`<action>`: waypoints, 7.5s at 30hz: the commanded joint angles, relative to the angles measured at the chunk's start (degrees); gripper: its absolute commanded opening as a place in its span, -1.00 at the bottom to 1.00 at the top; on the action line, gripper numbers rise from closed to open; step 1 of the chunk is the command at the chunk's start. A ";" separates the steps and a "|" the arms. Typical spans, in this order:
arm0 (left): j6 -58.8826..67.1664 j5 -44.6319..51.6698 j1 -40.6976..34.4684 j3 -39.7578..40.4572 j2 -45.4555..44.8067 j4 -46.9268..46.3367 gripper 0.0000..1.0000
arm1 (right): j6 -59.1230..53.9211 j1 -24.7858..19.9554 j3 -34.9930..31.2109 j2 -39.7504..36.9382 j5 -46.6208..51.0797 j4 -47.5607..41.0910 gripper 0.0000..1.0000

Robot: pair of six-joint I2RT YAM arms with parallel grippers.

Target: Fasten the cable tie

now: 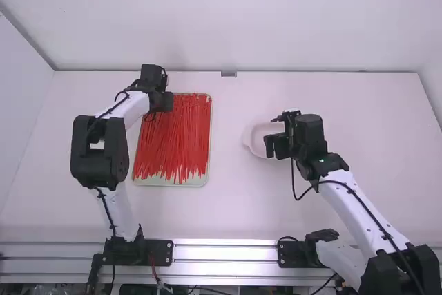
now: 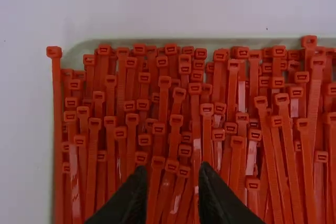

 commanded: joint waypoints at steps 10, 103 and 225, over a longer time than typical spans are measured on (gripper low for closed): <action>-0.46 -0.98 0.63 -1.27 4.15 1.66 -0.62 | 0.04 0.24 1.62 -1.11 -0.11 -0.02 0.97; -7.89 -9.16 0.59 -1.73 -16.98 0.48 -0.96 | 0.07 0.76 1.62 -1.11 -0.13 1.57 0.97; -11.91 23.50 -16.90 -36.81 -58.10 38.38 0.98 | 29.11 -2.56 1.62 9.33 -55.21 56.41 -1.00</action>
